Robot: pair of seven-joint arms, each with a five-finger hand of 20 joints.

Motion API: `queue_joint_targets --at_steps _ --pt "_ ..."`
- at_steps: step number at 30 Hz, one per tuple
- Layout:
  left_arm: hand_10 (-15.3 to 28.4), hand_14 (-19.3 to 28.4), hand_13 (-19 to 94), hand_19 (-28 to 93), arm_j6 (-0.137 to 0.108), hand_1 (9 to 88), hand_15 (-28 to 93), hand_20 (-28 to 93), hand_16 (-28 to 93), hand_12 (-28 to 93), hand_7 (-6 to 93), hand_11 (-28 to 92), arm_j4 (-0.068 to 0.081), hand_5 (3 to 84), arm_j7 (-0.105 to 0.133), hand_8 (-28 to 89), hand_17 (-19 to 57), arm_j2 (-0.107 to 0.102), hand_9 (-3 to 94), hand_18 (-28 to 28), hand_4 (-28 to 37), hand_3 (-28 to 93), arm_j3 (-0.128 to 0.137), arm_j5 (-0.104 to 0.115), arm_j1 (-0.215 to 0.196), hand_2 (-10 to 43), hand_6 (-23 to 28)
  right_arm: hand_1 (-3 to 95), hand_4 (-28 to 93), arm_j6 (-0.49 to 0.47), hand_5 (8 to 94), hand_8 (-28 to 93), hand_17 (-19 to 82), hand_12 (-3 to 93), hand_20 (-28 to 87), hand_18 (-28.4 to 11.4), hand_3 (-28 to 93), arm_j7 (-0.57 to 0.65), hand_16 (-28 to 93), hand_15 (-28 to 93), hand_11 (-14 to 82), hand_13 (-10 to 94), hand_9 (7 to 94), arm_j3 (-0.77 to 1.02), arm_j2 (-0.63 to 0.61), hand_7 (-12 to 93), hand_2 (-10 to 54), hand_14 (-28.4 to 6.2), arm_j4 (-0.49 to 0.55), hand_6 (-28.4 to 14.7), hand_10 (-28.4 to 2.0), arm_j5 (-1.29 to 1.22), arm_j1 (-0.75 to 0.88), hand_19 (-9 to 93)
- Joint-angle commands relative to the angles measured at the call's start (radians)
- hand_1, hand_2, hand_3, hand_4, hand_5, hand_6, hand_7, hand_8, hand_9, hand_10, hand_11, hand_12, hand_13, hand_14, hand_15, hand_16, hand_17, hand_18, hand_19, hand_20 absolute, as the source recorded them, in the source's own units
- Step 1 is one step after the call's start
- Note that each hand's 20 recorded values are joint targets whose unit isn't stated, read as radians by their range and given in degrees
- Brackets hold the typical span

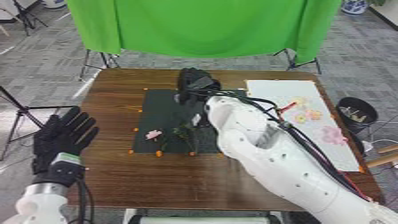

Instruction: Arrange flowers

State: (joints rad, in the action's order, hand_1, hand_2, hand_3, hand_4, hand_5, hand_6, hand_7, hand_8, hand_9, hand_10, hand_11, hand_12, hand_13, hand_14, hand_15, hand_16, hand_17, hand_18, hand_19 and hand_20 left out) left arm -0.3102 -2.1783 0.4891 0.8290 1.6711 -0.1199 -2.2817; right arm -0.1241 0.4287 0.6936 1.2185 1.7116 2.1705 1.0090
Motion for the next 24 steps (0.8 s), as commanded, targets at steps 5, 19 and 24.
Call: queue_joint_targets --at_steps 5,19,24 --pt "16.5 16.9 29 42 -0.015 30.3 48 11 -6 14 16.2 27 0.000 45.5 -0.002 -9 -6.1 -0.024 40.0 16.8 -28.3 72 -0.022 0.000 0.035 14.5 10.2 56.2 -28 -0.084 71.1 3 36 39.3 36 -21.3 73 0.019 39 49 8.6 71 84.2 -0.094 0.144 38 -9.5 -8.2 -0.206 -0.6 -9.2 0.087 -0.072 82" --pt "16.5 16.9 29 42 -0.017 30.3 48 11 -6 14 16.2 27 0.007 45.5 -0.011 -9 -6.1 -0.036 40.0 16.8 -28.3 72 -0.039 0.002 0.066 14.5 10.1 56.0 -28 -0.028 67.1 0 36 37.7 35 -21.4 74 0.079 40 47 8.0 70 81.6 -0.129 0.173 35 -9.5 -7.4 -0.279 -0.9 -8.8 0.087 -0.078 82" --pt "16.4 16.8 30 42 -0.017 30.3 48 11 -6 14 16.2 27 0.012 45.5 -0.015 -9 -6.1 -0.038 40.0 16.8 -28.3 72 -0.046 0.001 0.077 14.6 10.2 55.3 -28 -0.024 64.8 -1 36 36.1 35 -21.3 74 0.073 40 45 7.8 69 79.3 -0.135 0.176 33 -9.5 -7.1 -0.264 -1.5 -8.9 0.081 -0.078 82"
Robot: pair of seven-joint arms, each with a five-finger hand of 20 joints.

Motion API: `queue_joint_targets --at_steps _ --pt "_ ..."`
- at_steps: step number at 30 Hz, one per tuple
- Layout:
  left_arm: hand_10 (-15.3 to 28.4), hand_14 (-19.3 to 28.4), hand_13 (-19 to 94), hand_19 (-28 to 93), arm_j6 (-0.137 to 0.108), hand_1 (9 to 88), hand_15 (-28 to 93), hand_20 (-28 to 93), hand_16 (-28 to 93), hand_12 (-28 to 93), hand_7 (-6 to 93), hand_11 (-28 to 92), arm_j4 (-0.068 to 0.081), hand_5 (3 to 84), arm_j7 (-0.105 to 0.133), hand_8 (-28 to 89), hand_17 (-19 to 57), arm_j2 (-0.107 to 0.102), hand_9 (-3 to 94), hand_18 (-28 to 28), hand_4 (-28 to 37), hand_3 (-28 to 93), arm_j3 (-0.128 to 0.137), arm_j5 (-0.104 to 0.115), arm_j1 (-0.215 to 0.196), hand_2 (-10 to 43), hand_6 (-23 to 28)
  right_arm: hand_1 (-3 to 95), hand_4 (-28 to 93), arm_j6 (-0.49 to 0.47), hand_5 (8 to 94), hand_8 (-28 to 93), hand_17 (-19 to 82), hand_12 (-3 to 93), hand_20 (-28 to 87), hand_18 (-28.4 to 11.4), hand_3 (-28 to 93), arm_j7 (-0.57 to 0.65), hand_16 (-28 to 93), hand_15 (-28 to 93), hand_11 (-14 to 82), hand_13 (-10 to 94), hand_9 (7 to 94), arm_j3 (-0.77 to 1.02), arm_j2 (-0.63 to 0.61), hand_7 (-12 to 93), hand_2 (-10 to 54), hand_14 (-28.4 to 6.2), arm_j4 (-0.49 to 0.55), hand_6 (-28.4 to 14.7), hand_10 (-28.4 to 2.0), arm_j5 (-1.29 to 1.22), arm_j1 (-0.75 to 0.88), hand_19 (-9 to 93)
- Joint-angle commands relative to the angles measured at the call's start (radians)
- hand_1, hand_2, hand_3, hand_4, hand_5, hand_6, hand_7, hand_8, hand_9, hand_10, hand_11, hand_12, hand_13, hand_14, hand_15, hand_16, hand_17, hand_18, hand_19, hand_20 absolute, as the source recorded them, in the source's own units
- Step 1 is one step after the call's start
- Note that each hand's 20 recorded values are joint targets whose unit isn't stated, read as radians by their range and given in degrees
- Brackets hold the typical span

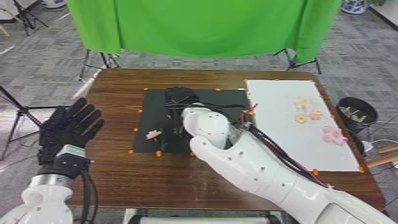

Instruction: Arrange flowers

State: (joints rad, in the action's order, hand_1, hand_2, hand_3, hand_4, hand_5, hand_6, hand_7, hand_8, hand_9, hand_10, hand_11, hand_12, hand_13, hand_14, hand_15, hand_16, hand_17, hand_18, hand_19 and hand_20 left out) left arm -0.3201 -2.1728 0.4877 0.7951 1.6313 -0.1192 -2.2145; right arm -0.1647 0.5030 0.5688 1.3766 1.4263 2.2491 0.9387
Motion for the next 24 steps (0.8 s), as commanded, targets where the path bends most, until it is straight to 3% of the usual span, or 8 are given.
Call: queue_joint_targets --at_steps 1,2,4,10,20,24 --pt "16.5 16.8 30 42 -0.006 30.3 48 11 -6 14 16.2 27 0.006 45.5 -0.013 -9 -6.1 -0.005 40.0 16.8 -28.3 72 -0.006 0.000 0.009 14.6 10.2 55.1 -28 0.013 64.4 -1 36 35.9 35 -21.3 74 -0.006 40 45 7.7 69 79.0 -0.007 0.020 33 -9.5 -7.2 0.022 -1.6 -8.9 0.005 -0.006 82" --pt "16.5 16.8 30 42 -0.015 30.3 48 11 -6 14 16.3 27 0.006 45.5 -0.001 -9 -6.1 -0.008 40.0 16.8 -28.3 72 -0.012 0.001 0.012 14.6 10.2 54.9 -28 0.006 64.0 -2 36 35.6 34 -21.3 74 -0.008 40 45 7.7 69 78.8 -0.008 0.020 32 -9.5 -7.0 0.026 -1.7 -9.0 0.006 -0.005 82" --pt "16.5 16.9 30 42 -0.027 30.3 48 11 -6 14 16.3 27 0.005 45.5 0.001 -9 -6.1 -0.008 40.0 16.8 -28.3 72 -0.014 -0.004 0.013 14.7 10.1 54.7 -28 0.001 63.5 -2 36 35.0 34 -21.2 74 0.004 40 45 7.9 69 78.0 -0.011 0.026 31 -9.5 -7.0 0.026 -1.6 -9.1 0.015 -0.002 82" --pt "16.4 16.8 30 42 -0.017 30.8 48 11 -6 14 16.8 27 0.008 45.7 -0.007 -9 -6.0 -0.007 40.4 16.8 -28.3 72 -0.007 -0.001 0.011 14.8 10.0 56.2 -28 -0.018 61.1 -13 35 30.0 33 -21.3 73 0.013 41 42 11.7 69 73.9 -0.009 0.023 25 -9.5 -6.2 0.035 -1.0 -9.7 0.010 0.007 81" --pt "16.4 16.8 30 42 -0.014 31.0 48 11 -6 14 16.9 27 0.012 45.8 -0.016 -9 -6.0 -0.001 40.4 16.8 -28.3 72 -0.002 -0.001 0.010 14.5 10.1 53.9 -28 -0.049 58.9 -14 35 21.4 33 -21.4 74 0.001 39 41 18.9 67 69.0 -0.013 0.016 24 -9.5 -6.8 0.065 -1.8 -11.8 0.015 0.021 80" --pt "16.3 16.7 30 42 -0.011 31.1 48 11 -6 14 16.9 27 0.012 45.8 -0.009 -9 -6.0 -0.002 40.3 16.7 -28.3 72 -0.003 0.004 0.009 14.3 10.1 51.9 -28 -0.070 56.5 -14 35 18.4 33 -21.6 76 -0.004 38 42 20.2 67 66.6 -0.015 0.010 23 -9.5 -7.3 0.075 -2.2 -12.7 0.007 0.016 80"
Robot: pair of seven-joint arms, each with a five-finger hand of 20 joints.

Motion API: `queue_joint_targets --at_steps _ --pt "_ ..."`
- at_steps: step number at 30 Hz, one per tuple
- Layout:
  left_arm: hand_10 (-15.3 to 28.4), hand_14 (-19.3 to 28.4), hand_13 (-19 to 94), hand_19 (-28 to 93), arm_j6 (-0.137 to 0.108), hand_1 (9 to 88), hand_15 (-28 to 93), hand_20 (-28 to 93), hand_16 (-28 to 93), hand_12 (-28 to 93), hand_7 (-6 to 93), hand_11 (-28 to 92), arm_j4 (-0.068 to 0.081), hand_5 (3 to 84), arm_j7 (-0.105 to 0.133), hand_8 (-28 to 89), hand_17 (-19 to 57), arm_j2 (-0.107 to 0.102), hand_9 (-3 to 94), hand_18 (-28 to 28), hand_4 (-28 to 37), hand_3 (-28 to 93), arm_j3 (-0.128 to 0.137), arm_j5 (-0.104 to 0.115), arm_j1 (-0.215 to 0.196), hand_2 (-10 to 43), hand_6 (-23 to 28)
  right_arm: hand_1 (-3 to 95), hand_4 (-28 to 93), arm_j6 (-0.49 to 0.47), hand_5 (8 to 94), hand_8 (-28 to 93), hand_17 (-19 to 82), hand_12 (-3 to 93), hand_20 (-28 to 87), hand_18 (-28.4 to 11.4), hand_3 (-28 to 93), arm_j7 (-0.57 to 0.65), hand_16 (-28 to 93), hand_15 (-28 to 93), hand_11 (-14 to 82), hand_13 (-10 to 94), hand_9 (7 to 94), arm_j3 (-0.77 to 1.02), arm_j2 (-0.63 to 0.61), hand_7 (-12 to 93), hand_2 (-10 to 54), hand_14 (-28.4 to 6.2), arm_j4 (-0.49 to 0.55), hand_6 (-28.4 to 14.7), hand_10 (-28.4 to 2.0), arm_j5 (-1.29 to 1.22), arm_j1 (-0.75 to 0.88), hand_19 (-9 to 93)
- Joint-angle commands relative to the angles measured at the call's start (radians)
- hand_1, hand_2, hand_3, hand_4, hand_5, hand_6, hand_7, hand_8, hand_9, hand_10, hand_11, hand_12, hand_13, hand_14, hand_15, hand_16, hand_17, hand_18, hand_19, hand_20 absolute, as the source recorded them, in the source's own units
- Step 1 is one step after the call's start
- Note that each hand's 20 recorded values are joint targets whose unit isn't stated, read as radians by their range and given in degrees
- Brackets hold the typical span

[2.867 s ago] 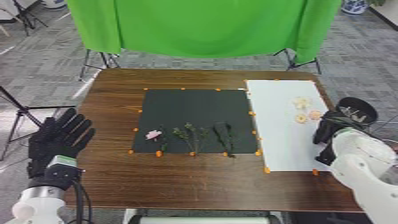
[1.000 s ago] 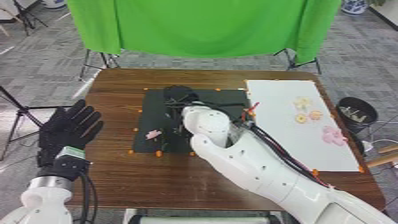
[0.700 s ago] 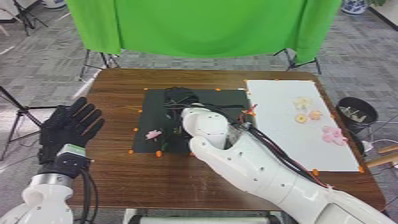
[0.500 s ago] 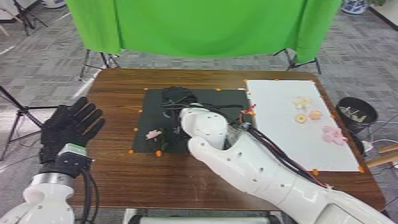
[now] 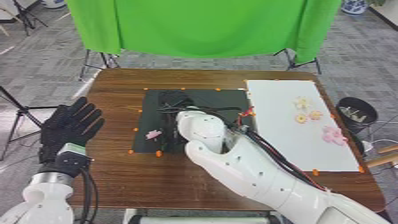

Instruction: Arrange flowers

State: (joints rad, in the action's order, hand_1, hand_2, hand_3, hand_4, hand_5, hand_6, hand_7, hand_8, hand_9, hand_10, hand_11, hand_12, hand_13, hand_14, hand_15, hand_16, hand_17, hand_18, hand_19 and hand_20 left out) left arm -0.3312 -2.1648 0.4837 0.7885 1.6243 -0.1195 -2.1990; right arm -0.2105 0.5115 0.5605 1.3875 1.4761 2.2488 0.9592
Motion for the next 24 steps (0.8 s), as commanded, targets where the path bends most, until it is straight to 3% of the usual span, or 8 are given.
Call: queue_joint_targets --at_steps 1,3,8,12,16,17,21,24 --pt "16.3 16.7 30 42 -0.001 31.1 48 11 -6 14 17.0 27 0.005 45.8 -0.002 -9 -6.0 0.002 40.3 16.7 -28.3 72 0.004 0.006 -0.006 14.3 10.1 51.5 -28 -0.031 56.2 -14 34 18.2 33 -21.5 76 -0.014 38 42 20.2 67 66.4 -0.005 -0.001 23 -9.5 -7.4 0.026 -2.2 -12.7 0.010 -0.006 80" --pt "16.4 16.8 30 42 -0.022 31.1 48 11 -6 14 16.9 27 0.003 45.7 0.005 -9 -6.0 0.002 40.2 16.7 -28.3 72 -0.001 0.012 -0.002 14.1 10.2 49.3 -28 -0.031 55.1 -14 34 17.9 33 -21.6 78 -0.009 37 43 19.7 66 65.3 -0.004 -0.001 23 -9.5 -8.1 0.024 -2.4 -12.9 0.010 -0.006 80" --pt "16.5 16.7 29 42 -0.005 30.9 48 11 -6 14 16.6 27 0.004 45.6 0.012 -9 -6.0 0.014 39.8 16.8 -28.3 72 0.000 0.018 -0.010 13.7 10.3 46.4 -28 -0.060 51.6 -13 34 17.1 32 -21.9 80 -0.003 33 46 17.8 65 60.3 0.048 -0.014 22 -9.5 -9.6 0.059 -3.4 -14.1 -0.023 0.010 80" --pt "16.6 16.9 29 42 -0.005 30.7 48 11 -6 14 16.5 27 0.000 45.6 0.026 -9 -6.0 0.016 39.9 16.8 -28.3 72 0.018 0.023 -0.036 13.6 10.3 40.5 -27 0.008 49.8 -13 33 16.6 32 -22.2 84 0.009 24 50 16.9 63 57.9 0.084 -0.038 21 -9.5 -11.5 0.091 -4.0 -14.9 -0.067 0.008 80" --pt "16.6 16.8 29 42 0.001 30.7 48 11 -6 14 16.5 27 -0.001 45.6 0.028 -9 -6.0 0.024 39.9 16.8 -28.3 72 0.019 0.023 -0.044 13.6 10.3 37.9 -15 0.027 50.6 -12 32 16.6 32 -22.5 87 -0.004 28 49 16.5 62 57.4 0.138 -0.084 21 -9.5 -11.5 0.143 -4.5 -15.5 -0.085 0.025 80" --pt "16.6 16.8 29 42 0.001 30.6 48 11 -6 14 16.5 27 0.000 45.6 0.038 -9 -6.0 0.022 39.9 16.8 -28.3 72 0.012 0.026 -0.047 13.6 10.3 37.5 -14 0.056 50.7 -12 32 16.6 32 -22.6 88 -0.008 29 49 16.5 62 57.4 0.141 -0.104 21 -9.5 -11.5 0.157 -4.5 -15.5 -0.094 0.031 79" --pt "16.5 16.9 29 42 0.004 30.5 48 11 -6 14 16.4 27 -0.003 45.6 0.027 -9 -6.0 0.040 40.0 16.8 -28.3 72 0.026 0.020 -0.058 13.7 10.3 36.3 -5 0.057 52.3 -12 32 16.6 33 -22.6 91 0.000 32 47 16.3 62 58.3 0.213 -0.182 21 -9.5 -10.9 0.248 -4.5 -15.6 -0.124 0.071 79" --pt "16.5 16.9 29 41 0.007 30.3 48 11 -6 14 16.4 27 -0.006 45.6 0.032 -9 -6.0 0.043 40.0 16.8 -28.3 72 0.032 0.020 -0.069 13.7 10.3 33.5 -12 0.037 52.2 -12 32 16.9 32 -22.9 87 0.012 25 49 15.4 61 58.0 0.303 -0.250 19 -9.5 -13.1 0.329 -5.1 -16.4 -0.144 0.128 78"
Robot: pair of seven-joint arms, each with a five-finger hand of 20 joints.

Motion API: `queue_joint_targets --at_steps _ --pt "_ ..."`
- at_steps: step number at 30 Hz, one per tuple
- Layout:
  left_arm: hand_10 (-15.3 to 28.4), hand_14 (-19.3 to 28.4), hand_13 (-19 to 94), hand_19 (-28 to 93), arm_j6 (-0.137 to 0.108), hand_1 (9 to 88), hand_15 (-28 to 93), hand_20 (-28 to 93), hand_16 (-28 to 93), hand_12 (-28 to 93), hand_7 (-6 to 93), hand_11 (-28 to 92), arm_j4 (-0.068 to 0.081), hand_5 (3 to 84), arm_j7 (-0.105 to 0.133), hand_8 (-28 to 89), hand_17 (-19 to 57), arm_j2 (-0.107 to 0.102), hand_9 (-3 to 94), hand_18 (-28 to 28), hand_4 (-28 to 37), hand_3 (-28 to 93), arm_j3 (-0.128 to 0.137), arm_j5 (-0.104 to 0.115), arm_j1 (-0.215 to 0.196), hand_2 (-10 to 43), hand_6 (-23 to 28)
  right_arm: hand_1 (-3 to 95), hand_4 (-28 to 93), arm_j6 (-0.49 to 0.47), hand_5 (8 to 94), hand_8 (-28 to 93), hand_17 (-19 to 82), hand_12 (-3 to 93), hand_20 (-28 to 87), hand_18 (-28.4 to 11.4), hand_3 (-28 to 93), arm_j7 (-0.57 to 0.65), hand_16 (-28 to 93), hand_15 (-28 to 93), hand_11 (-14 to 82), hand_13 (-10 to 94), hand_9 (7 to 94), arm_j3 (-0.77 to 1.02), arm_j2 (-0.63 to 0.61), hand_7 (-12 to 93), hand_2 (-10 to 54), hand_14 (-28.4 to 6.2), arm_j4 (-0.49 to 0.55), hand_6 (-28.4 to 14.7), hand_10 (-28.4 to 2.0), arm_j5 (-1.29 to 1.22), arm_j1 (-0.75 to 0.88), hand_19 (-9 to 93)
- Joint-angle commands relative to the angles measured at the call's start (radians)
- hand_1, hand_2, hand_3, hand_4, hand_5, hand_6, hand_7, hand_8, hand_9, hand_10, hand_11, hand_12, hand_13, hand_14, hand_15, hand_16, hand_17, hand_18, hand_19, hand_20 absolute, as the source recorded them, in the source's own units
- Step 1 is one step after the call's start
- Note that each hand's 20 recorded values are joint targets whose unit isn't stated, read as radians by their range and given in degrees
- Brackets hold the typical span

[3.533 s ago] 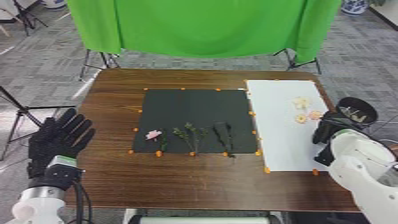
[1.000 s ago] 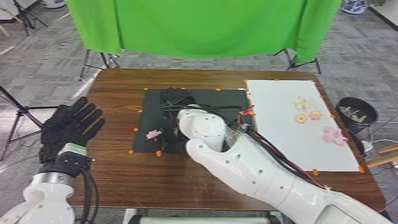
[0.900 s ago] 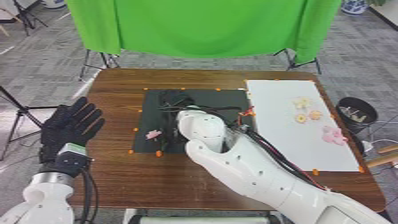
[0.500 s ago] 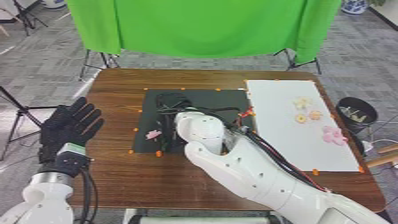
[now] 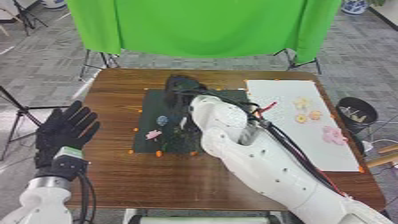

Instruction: Arrange flowers

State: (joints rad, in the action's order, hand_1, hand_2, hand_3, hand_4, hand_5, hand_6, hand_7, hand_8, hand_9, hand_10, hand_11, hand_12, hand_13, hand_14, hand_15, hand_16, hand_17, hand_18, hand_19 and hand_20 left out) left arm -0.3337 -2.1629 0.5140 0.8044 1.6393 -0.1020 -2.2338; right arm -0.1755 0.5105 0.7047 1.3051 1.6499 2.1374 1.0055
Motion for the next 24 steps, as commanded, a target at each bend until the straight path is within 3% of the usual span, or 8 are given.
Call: queue_joint_targets --at_steps 1,3,11,16,19,24 --pt "16.6 16.9 29 41 0.011 30.3 48 11 -6 14 16.4 27 -0.009 45.6 0.011 -9 -6.0 0.026 40.0 16.8 -28.3 72 0.017 0.006 -0.039 13.7 10.3 31.9 -16 -0.029 51.3 -11 32 16.9 32 -23.0 84 0.011 23 49 14.8 60 57.0 0.197 -0.184 18 -9.5 -13.7 0.175 -5.4 -17.1 -0.024 0.101 78" --pt "16.6 16.9 29 41 0.010 30.2 48 11 -6 14 16.4 27 -0.011 45.6 0.010 -9 -6.0 0.028 40.0 16.8 -28.3 72 0.024 0.006 -0.046 13.7 10.3 27.0 -23 -0.034 47.9 -10 31 17.0 31 -23.3 81 0.015 21 47 13.1 56 53.4 0.250 -0.237 15 -9.5 -15.4 0.209 -6.4 -18.4 -0.039 0.134 77" --pt "16.5 16.9 29 41 0.016 29.8 48 11 -6 14 16.3 27 -0.017 45.6 0.027 -9 -6.0 0.023 40.0 16.8 -28.3 72 0.032 0.008 -0.072 13.6 10.3 15.0 -23 -0.023 41.2 -8 21 17.3 21 -23.3 77 0.059 16 32 8.1 38 42.7 0.445 -0.406 10 -9.5 -21.1 0.318 -7.7 -22.0 -0.056 0.316 58" --pt "16.6 17.0 29 41 0.014 29.7 48 11 -6 14 16.4 27 -0.019 45.6 0.031 -9 -6.0 0.023 40.0 16.8 -28.3 72 0.034 0.008 -0.070 13.5 10.3 14.6 -22 -0.057 38.0 -8 17 17.0 18 -23.3 77 0.130 15 25 6.3 30 36.9 0.565 -0.496 9 -9.5 -22.1 0.339 -8.2 -23.1 -0.030 0.442 52" --pt "16.5 17.0 29 41 0.019 29.6 48 11 -6 14 16.4 27 -0.013 45.5 0.021 -9 -6.0 0.023 40.0 16.8 -28.3 72 0.032 0.003 -0.061 13.5 10.3 16.2 -22 -0.089 37.4 -8 16 17.0 18 -23.4 78 0.181 16 24 6.0 29 36.1 0.684 -0.537 9 -9.5 -22.2 0.368 -8.2 -23.1 -0.063 0.558 52" --pt "16.6 17.0 29 41 0.015 29.7 48 11 -6 14 16.4 27 -0.019 45.5 0.031 -9 -6.1 0.023 39.9 16.8 -28.3 72 0.044 0.009 -0.080 13.5 10.3 18.4 -23 -0.130 36.9 -8 16 16.9 19 -23.5 79 0.235 16 23 6.0 29 35.4 0.856 -0.557 10 -9.5 -22.1 0.385 -8.4 -23.3 -0.088 0.731 53"
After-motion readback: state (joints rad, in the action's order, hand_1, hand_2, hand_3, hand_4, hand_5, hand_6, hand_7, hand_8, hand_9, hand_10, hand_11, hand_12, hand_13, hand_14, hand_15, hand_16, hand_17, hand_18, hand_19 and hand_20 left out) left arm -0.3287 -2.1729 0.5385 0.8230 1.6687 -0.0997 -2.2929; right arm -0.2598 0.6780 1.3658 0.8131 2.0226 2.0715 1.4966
